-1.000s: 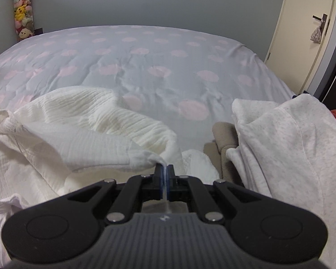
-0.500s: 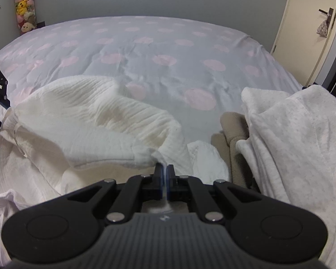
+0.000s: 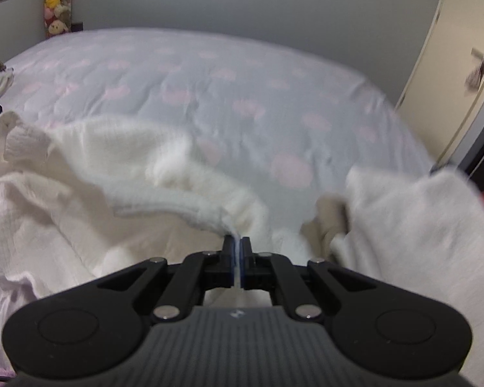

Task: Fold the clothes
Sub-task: 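Raise the white shirt high with both tools to hang it open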

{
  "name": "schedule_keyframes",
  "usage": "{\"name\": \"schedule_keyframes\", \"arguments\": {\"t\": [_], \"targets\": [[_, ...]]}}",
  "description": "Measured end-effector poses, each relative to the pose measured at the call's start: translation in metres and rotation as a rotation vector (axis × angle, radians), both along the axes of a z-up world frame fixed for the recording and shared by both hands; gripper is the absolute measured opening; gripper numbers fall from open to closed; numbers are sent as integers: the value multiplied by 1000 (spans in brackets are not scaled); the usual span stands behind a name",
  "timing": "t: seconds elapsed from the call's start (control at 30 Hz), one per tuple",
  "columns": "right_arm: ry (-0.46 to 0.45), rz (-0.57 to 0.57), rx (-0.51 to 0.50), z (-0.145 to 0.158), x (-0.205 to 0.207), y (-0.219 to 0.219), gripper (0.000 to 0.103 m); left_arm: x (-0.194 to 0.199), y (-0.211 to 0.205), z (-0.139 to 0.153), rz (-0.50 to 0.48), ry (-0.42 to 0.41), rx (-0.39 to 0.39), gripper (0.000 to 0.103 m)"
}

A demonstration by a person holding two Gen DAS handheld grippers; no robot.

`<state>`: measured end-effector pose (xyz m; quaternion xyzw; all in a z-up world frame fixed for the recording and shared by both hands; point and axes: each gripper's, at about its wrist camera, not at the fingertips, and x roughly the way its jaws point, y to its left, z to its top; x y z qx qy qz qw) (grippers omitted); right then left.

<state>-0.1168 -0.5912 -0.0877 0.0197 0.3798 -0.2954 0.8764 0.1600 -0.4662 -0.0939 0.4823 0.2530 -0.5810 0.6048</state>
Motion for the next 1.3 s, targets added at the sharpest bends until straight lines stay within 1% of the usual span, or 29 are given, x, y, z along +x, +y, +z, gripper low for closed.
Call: {"name": "schedule_keyframes", "arguments": {"t": [0.1, 0.2, 0.27, 0.37, 0.47, 0.57, 0.67, 0.77, 0.9, 1.03, 1.2, 1.3], "targets": [[-56, 38, -95, 40, 4, 5, 3, 14, 16, 38, 143, 18, -88, 4], [-124, 94, -205, 88, 12, 14, 3, 23, 41, 82, 276, 15, -205, 4], [-182, 138, -285, 124, 19, 27, 3, 24, 61, 115, 351, -14, -286, 4], [-270, 207, -409, 178, 29, 49, 3, 19, 93, 174, 434, -78, -398, 4], [-357, 263, -524, 225, 34, 73, 3, 8, 123, 228, 492, -142, -485, 4], [-429, 291, -573, 263, 37, 88, 3, -6, 149, 276, 527, -200, -558, 4], [-486, 297, -614, 291, 38, 97, 3, -24, 163, 311, 528, -259, -601, 4], [-537, 295, -660, 311, 33, 109, 3, -42, 170, 336, 528, -303, -644, 4], [-585, 279, -729, 332, 21, 121, 3, -67, 179, 354, 499, -340, -738, 4], [-629, 257, -753, 351, 2, 124, 3, -89, 190, 372, 468, -360, -829, 4], [-679, 247, -801, 366, -22, 139, 3, -118, 210, 388, 453, -390, -937, 4], [-699, 245, -831, 372, -37, 149, 3, -132, 218, 401, 448, -395, -983, 4]]}}
